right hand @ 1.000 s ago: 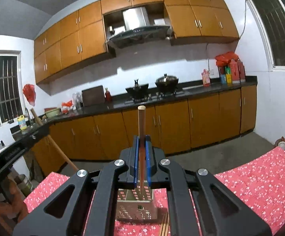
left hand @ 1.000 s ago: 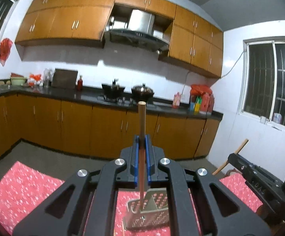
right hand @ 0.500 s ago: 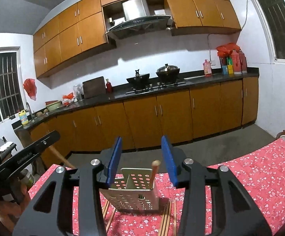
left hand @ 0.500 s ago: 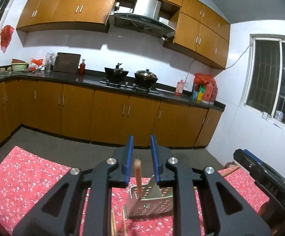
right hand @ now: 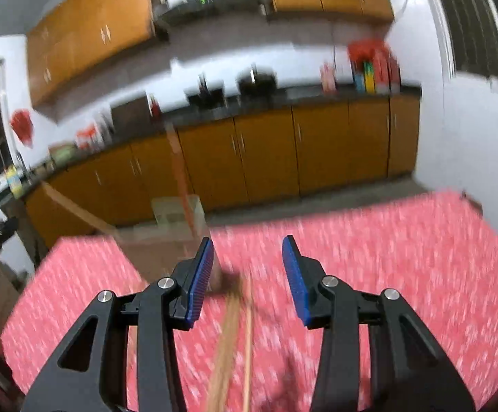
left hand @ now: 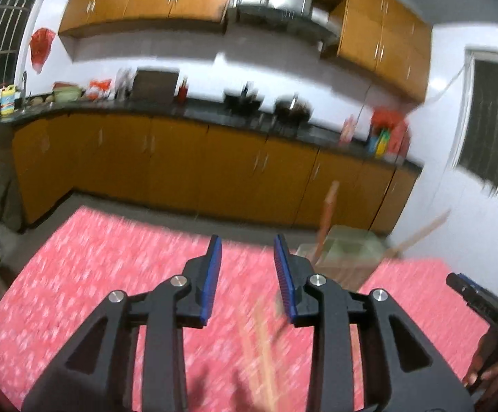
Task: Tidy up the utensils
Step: 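Move both open tools back down toward the chopsticks on the table, then close the left tool on a chopstick while the right tool grasps another chopstick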
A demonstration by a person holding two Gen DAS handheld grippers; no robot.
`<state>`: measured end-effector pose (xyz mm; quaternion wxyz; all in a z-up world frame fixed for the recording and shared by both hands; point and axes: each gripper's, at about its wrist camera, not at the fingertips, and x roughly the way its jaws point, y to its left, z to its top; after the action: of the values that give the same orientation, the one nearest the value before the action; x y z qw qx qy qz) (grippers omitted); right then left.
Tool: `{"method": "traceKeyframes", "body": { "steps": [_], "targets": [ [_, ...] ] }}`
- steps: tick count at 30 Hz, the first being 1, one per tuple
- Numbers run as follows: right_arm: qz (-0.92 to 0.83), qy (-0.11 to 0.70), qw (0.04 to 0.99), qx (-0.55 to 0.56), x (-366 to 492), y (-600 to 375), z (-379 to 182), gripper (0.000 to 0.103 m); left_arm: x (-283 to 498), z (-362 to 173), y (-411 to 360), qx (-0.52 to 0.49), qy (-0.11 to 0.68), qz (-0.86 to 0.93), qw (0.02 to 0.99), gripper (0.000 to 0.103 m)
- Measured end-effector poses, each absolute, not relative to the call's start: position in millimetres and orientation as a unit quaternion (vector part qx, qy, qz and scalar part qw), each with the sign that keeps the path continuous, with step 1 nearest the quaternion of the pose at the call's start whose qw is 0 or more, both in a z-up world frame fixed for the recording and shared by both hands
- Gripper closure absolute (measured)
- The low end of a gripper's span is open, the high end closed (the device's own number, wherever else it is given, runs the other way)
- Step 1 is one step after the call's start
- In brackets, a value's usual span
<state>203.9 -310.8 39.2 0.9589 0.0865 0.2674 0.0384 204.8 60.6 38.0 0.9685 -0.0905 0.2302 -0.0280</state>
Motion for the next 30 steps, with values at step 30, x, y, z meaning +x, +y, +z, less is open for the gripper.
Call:
{"method": "traceKeyframes", "body": {
  "steps": [30],
  "targets": [
    [0.002, 0.428, 0.901, 0.074, 195, -299, -91, 0.095, 191, -112, 20, -0.082, 0.435, -0.112, 0.890, 0.084]
  ]
}}
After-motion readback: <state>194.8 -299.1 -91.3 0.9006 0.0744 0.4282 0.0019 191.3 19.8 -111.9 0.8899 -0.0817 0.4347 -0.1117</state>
